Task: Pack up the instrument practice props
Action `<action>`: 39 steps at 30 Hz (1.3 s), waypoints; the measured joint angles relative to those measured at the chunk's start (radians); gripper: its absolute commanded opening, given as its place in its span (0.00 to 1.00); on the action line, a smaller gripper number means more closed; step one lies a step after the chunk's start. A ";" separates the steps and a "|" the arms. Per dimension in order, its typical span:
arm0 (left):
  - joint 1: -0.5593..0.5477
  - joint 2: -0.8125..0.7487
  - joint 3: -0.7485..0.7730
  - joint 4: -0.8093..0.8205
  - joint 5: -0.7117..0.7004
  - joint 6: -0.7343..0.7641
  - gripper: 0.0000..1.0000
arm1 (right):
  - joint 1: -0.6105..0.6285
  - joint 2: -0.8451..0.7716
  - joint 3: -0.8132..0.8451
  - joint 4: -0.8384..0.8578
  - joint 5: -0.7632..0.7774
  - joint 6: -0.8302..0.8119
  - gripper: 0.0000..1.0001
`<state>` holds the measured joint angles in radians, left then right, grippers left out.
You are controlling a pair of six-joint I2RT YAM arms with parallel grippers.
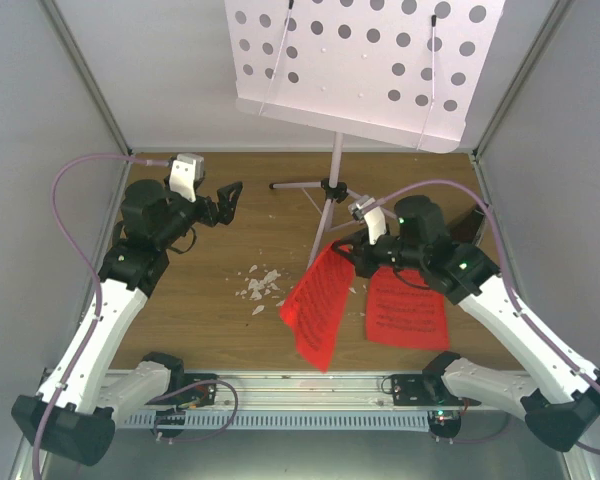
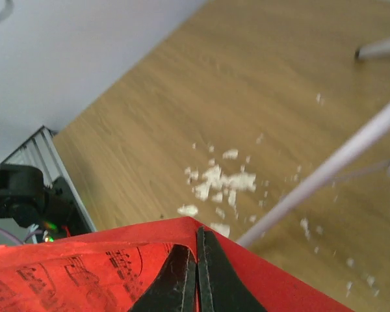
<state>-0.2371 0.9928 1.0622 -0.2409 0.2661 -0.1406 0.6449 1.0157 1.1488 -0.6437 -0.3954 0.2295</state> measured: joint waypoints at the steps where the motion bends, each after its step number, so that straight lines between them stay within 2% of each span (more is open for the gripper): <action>1: 0.000 -0.014 -0.016 -0.002 -0.017 0.004 0.99 | 0.000 0.009 -0.019 -0.010 -0.002 0.017 0.01; 8: 0.002 -0.056 -0.070 0.016 -0.106 0.038 0.99 | -0.006 0.068 -0.117 -0.068 -0.007 0.150 0.00; 11: 0.002 -0.054 -0.099 0.018 -0.132 0.053 0.99 | -0.054 0.069 -0.146 -0.105 -0.027 0.200 0.01; 15: 0.002 -0.049 -0.110 0.018 -0.149 0.064 0.99 | -0.188 0.065 -0.147 -0.151 -0.068 0.241 0.01; 20: 0.002 -0.050 -0.121 0.021 -0.156 0.072 0.99 | -0.432 0.018 -0.166 -0.171 -0.186 0.329 0.01; 25: 0.002 -0.050 -0.130 0.021 -0.154 0.073 0.99 | -0.531 -0.035 -0.217 -0.198 -0.264 0.414 0.00; 34: 0.002 -0.062 -0.146 0.021 -0.132 0.071 0.99 | -0.692 -0.107 -0.201 -0.258 -0.192 0.439 0.01; 39: 0.002 -0.084 -0.152 0.021 -0.121 0.070 0.99 | -0.745 -0.172 -0.317 -0.255 -0.112 0.443 0.00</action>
<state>-0.2348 0.9092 0.9104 -0.2203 0.1448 -0.0704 -0.0998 0.8436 0.8314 -0.8989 -0.5076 0.6720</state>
